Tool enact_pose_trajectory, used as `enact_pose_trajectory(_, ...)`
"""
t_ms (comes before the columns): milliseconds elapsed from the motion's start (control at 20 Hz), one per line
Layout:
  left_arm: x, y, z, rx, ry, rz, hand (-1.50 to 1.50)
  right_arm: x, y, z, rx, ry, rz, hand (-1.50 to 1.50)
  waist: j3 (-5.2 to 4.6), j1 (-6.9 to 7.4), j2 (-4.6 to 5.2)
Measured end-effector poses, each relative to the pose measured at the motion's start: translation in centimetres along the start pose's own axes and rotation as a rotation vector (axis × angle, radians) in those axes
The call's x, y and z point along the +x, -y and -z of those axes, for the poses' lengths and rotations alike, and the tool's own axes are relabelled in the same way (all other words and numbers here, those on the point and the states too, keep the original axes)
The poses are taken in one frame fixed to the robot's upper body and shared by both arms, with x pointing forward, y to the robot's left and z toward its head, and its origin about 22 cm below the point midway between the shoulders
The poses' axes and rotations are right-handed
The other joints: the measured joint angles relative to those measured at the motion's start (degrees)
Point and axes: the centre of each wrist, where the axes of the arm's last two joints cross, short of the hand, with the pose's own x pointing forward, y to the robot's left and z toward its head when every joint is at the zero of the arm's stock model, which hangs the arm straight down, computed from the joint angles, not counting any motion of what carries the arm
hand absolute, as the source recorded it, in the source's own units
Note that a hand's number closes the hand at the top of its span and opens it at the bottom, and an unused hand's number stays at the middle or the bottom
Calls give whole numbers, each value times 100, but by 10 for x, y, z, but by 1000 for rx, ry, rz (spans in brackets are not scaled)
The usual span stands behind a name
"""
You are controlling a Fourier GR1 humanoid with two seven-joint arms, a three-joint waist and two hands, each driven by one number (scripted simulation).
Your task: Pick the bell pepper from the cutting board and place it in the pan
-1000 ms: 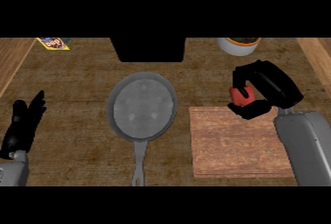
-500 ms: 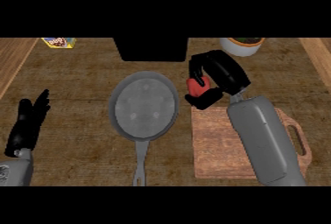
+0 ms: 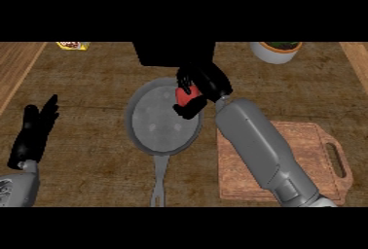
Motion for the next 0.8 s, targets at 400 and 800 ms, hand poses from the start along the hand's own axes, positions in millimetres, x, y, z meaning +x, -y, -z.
enact_pose_trajectory(400, 12, 14, 9, -44, 33, 3, 0, -7, -30, 9, 45, -48, 19, 150, 1, 286, 78)
enact_pose_trajectory(800, 26, 29, 14, -88, 70, 15, 0, -24, -53, -5, 97, -120, 173, -150, 6, 623, 165)
